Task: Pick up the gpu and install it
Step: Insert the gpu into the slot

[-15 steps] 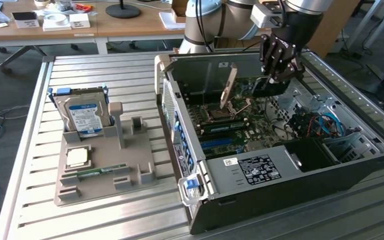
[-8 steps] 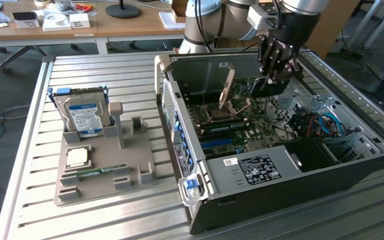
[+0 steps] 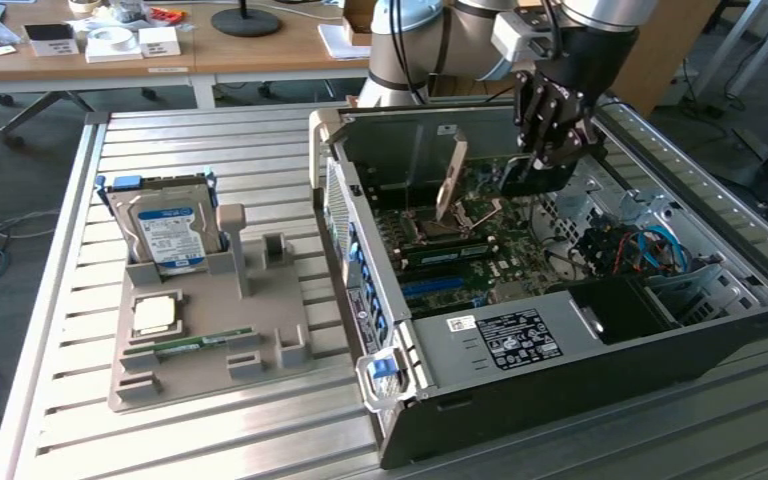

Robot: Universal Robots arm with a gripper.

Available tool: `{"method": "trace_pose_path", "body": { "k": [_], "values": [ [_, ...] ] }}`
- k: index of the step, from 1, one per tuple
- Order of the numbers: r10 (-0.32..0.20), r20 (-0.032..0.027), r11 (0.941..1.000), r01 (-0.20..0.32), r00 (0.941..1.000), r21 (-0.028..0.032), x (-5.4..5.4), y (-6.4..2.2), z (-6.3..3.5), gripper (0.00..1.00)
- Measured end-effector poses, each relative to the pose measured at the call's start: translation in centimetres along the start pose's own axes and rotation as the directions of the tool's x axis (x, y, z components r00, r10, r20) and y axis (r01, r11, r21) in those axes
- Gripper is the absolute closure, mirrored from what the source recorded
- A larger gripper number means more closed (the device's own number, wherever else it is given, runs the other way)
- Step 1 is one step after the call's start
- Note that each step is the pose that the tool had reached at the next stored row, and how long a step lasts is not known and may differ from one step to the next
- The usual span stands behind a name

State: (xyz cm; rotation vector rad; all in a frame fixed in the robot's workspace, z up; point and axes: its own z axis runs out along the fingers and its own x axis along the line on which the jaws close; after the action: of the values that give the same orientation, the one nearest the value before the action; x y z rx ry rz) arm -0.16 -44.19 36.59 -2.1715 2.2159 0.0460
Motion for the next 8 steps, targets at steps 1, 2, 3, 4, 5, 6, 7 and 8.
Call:
{"method": "trace_pose_path", "body": {
  "k": [1, 2, 3, 4, 5, 6, 7, 8],
  "values": [
    [0.000, 0.0000, 1.0000, 0.000, 1.0000, 0.0000, 0.09, 0.04, 0.00, 0.73],
    [0.000, 0.0000, 1.0000, 0.000, 1.0000, 0.0000, 0.15, 0.10, 0.00, 0.73],
    [0.000, 0.0002, 1.0000, 0.000, 1.0000, 0.0000, 0.17, 0.17, 0.05, 0.73],
    [0.000, 0.0002, 1.0000, 0.000, 1.0000, 0.0001, 0.19, 0.23, 0.11, 0.73],
    [0.000, -0.0001, 1.0000, 0.000, 1.0000, 0.0000, 0.21, 0.29, 0.15, 0.73],
    [0.000, -0.0001, 1.0000, 0.000, 1.0000, 0.0000, 0.23, 0.30, 0.16, 0.73],
    [0.000, -0.0002, 1.0000, 0.000, 1.0000, -0.0001, 0.23, 0.30, 0.16, 0.73],
    [0.000, -0.0002, 1.0000, 0.000, 1.0000, -0.0001, 0.23, 0.30, 0.16, 0.73]
  ]
}}
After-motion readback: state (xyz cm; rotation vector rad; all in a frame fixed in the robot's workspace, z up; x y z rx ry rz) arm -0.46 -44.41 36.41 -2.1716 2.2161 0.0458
